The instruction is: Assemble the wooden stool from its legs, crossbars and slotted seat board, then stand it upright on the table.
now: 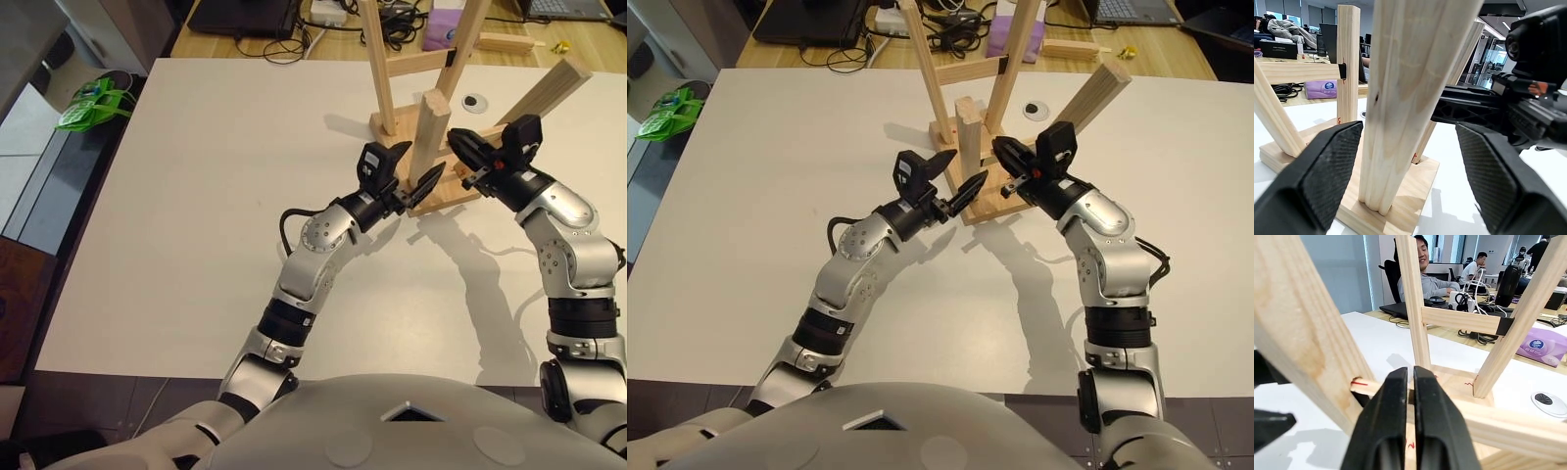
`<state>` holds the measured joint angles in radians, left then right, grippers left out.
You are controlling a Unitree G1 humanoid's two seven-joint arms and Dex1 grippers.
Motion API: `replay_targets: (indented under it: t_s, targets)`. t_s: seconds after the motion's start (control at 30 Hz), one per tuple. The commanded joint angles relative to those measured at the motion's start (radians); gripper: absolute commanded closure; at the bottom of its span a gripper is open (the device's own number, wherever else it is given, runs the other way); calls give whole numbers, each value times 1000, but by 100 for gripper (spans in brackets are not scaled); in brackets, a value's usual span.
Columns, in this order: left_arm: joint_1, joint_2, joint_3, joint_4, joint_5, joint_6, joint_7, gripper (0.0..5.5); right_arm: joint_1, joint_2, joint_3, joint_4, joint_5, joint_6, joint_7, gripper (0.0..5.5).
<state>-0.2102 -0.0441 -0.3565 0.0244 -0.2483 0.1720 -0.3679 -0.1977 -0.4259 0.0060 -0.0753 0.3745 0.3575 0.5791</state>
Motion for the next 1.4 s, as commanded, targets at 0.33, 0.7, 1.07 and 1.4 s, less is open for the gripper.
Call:
replay_targets:
  t_s: [0.33,0.7,1.07,1.4]
  targets:
    - [24,-39,-8,-9,1,16,13,201,-141,157,-189,-76,139,-123,-134,549]
    - [20,-38,-13,-8,-3,23,7,201,-35,27,-20,96,17,181,-91,549]
    - [109,52,11,-101,-12,48,-36,201,4,59,-263,-108,259,7,20,549]
    - [384,179,113,-270,-101,99,-88,79,421,-80,-138,-110,36,-163,246,392]
